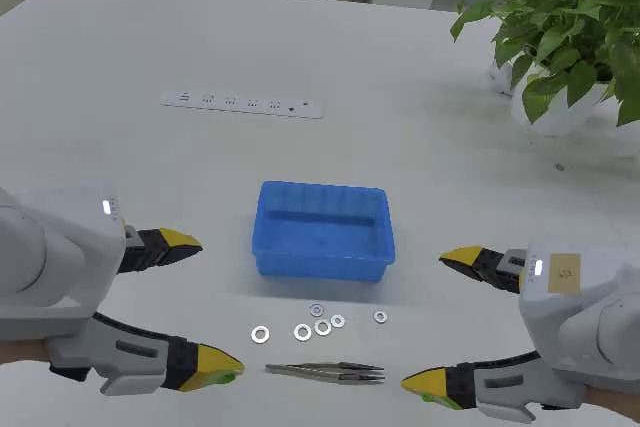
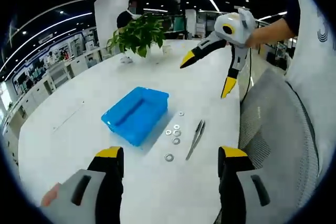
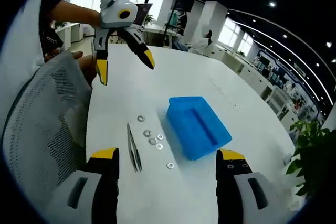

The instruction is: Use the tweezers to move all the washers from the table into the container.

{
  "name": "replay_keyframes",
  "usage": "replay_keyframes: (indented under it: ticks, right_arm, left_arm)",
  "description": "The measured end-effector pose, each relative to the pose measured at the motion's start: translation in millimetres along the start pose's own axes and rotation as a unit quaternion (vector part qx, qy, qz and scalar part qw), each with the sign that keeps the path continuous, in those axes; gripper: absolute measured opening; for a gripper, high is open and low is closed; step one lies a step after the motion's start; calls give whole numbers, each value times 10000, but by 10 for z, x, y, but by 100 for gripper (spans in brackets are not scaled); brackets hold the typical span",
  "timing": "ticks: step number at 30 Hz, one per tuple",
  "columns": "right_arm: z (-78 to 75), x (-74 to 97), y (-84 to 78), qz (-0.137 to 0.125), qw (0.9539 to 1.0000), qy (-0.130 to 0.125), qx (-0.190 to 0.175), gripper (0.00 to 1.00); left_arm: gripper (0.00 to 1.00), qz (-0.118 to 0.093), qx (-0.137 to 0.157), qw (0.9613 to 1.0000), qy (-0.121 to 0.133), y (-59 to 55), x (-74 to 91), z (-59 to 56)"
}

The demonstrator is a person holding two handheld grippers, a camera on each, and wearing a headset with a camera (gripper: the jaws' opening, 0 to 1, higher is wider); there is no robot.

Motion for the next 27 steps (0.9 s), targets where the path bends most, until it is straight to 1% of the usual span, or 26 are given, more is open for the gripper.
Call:
replay_keyframes:
  ticks: [5, 9, 10, 11, 13, 14, 16, 20, 22, 24, 27]
  right_arm:
    - [8, -13, -28, 28, 10000, 22, -23, 75]
    - [22, -47, -50, 90, 9999, 77, -3, 75]
    - [23, -51, -51, 102, 9999, 77, 0, 75]
    - [18, -56, -57, 124, 9999, 74, 1, 75]
    - [11, -59, -66, 141, 9999, 77, -11, 75]
    - [6, -60, -72, 157, 9998, 79, -26, 75]
    - [2, -55, -81, 172, 9998, 85, -26, 75]
    - [-6, -35, -104, 179, 9998, 70, -64, 75]
    - [-10, -35, -121, 189, 9998, 63, -85, 75]
    - [-16, -44, -147, 209, 9997, 48, -124, 75]
    - [-10, -59, -165, 230, 9996, 56, -182, 75]
  left_arm:
    - [78, 54, 63, 10000, 21, -47, 41, -10]
    - [78, 122, 47, 9999, 21, -54, 45, -29]
    - [78, 149, 0, 9999, 8, -45, 42, -42]
    - [78, 180, -107, 9998, -26, -30, 39, -60]
    - [78, 205, -187, 9996, -40, -11, 29, -77]
    - [78, 197, -189, 9996, -62, 2, 23, -81]
    - [78, 88, -101, 9999, -63, 25, 10, -76]
    - [78, 157, -180, 9997, -56, 25, -10, -70]
    - [78, 155, -174, 9997, -80, 32, -13, -76]
    - [78, 107, -120, 9998, -88, 46, -14, -75]
    - [78, 154, -146, 9998, -43, 34, -9, -55]
Point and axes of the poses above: the centre of the closed fingertips' face, and the gripper's own axes: x roughly backward along the fingers, z roughly to its left, y roughly out of its top, the point moved 6 cm from there along x, roughly backward along the fingers, and after that the axes turned 10 degrees about -x, right-handed, at the moved point
